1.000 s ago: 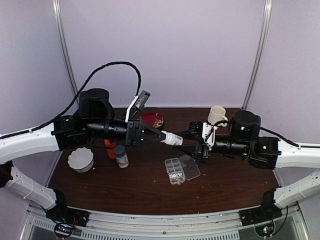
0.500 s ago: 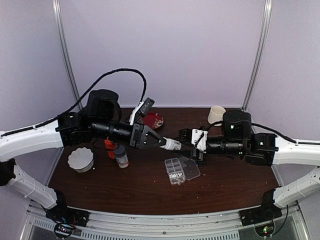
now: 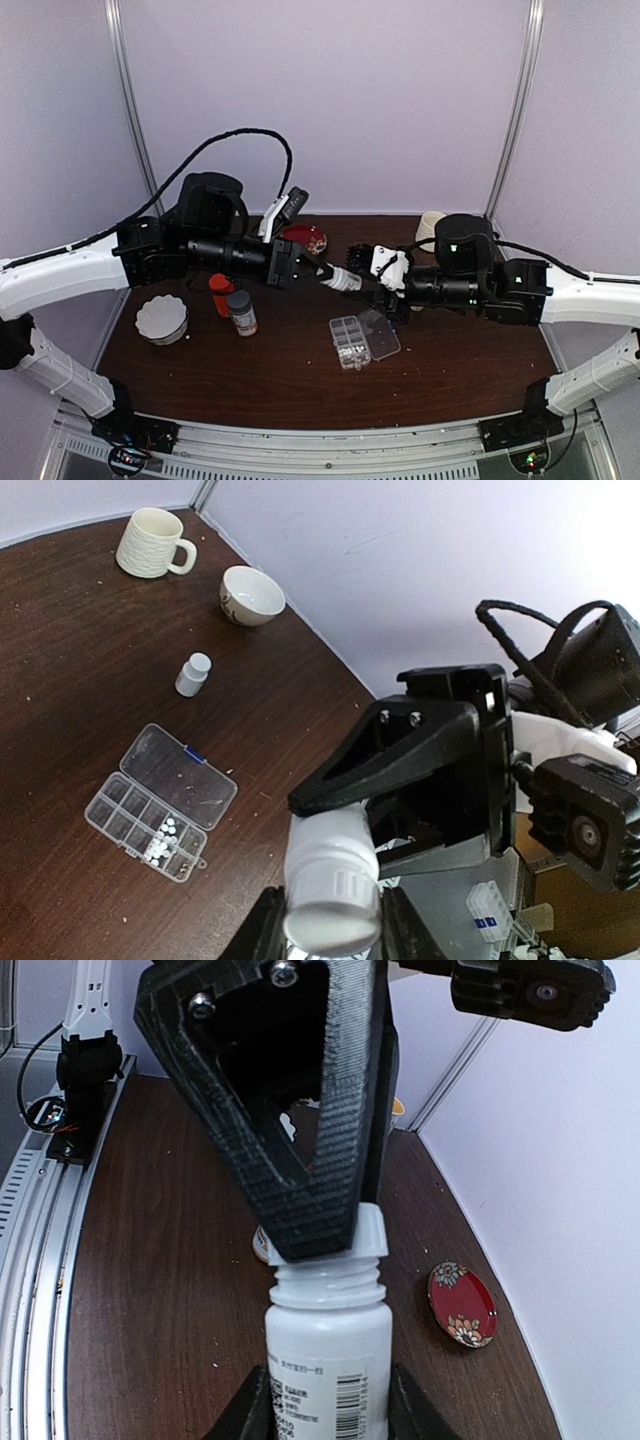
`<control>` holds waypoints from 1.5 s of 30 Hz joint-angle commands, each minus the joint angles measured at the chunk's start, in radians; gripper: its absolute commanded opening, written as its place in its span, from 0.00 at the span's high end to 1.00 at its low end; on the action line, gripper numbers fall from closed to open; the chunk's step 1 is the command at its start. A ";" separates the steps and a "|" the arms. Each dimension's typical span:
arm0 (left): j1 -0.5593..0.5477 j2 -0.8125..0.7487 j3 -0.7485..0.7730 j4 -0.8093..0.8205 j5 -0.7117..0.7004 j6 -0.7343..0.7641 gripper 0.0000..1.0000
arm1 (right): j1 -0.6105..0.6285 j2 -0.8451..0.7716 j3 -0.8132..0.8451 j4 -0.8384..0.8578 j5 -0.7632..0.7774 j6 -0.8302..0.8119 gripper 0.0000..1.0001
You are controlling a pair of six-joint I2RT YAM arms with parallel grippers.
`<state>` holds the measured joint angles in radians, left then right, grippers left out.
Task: Sort the pills into containers
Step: Screw the lid of the pill bottle onto the pill bottle.
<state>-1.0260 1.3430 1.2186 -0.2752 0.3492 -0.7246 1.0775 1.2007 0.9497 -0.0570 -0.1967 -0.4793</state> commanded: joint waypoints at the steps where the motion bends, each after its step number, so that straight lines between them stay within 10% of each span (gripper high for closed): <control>1: -0.030 0.045 0.069 -0.063 -0.056 0.048 0.96 | 0.027 0.003 0.047 0.111 0.017 0.021 1.00; 15: -0.031 0.074 -0.041 0.314 0.206 -0.122 0.92 | 0.027 0.005 0.041 0.121 -0.078 0.000 1.00; 29: -0.031 0.112 0.022 0.190 0.205 -0.147 0.94 | 0.030 -0.039 0.016 0.218 -0.182 -0.052 1.00; 37: -0.037 0.147 0.050 0.132 0.260 0.102 0.97 | -0.028 0.007 0.094 0.182 -0.415 0.125 1.00; 45: -0.062 0.148 0.107 -0.058 0.201 0.662 0.96 | -0.107 0.002 0.102 0.175 -0.561 0.284 1.00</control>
<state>-1.0199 1.4315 1.2709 -0.3351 0.5102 -0.4145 0.9726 1.2045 0.9764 -0.1902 -0.5335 -0.3183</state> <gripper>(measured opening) 0.276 0.335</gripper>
